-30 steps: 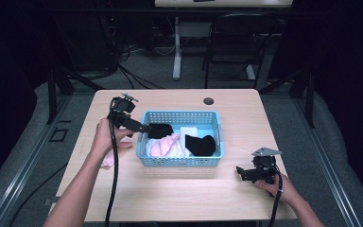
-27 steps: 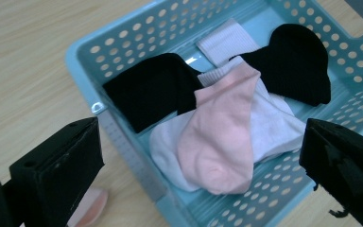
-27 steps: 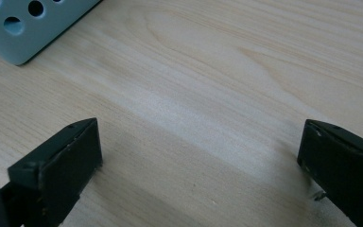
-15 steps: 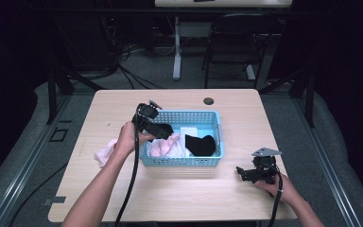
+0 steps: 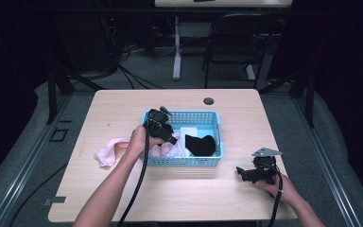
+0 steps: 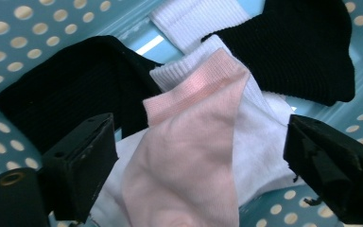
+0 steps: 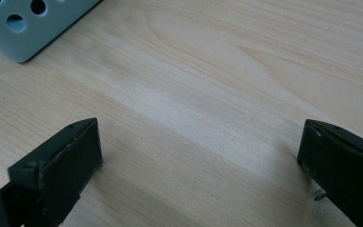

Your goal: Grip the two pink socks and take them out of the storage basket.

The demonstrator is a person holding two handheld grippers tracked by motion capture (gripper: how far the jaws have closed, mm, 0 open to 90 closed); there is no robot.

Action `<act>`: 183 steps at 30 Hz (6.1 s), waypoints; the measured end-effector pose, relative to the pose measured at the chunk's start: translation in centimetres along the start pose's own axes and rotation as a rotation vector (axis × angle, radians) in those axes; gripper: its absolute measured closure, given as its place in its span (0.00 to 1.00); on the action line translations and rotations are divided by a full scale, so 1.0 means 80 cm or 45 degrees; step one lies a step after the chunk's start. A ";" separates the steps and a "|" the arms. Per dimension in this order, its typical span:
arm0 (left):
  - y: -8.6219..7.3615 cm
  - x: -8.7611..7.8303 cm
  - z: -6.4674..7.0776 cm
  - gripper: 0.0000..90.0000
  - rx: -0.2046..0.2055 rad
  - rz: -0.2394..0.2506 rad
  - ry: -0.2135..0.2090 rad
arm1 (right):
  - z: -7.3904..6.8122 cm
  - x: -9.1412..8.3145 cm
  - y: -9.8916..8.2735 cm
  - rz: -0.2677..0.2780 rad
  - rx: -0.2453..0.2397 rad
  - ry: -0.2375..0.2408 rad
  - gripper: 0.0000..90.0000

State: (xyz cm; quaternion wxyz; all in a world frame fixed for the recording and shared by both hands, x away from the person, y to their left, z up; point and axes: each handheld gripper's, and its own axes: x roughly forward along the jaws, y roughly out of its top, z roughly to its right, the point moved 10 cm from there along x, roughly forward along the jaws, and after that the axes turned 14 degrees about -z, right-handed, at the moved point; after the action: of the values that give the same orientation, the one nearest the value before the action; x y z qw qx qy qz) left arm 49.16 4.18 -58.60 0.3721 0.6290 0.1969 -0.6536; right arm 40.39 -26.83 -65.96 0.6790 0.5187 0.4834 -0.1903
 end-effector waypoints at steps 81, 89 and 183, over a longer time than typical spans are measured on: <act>-0.006 -0.159 -0.008 0.90 0.034 0.093 0.081 | 0.000 -0.001 -0.001 -0.007 -0.004 0.001 0.00; -0.026 -0.183 -0.026 0.90 0.006 0.108 0.110 | 0.000 0.000 0.000 0.001 0.002 -0.001 0.00; -0.288 -0.079 -0.125 0.00 -0.592 0.239 0.200 | 0.000 0.000 0.001 0.003 -0.001 -0.008 0.00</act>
State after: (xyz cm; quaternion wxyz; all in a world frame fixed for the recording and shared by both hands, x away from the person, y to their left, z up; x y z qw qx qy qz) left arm 38.60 27.80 -58.66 0.5492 0.5908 0.3110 -0.5026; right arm 40.46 -26.84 -65.97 0.6809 0.5184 0.4809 -0.1909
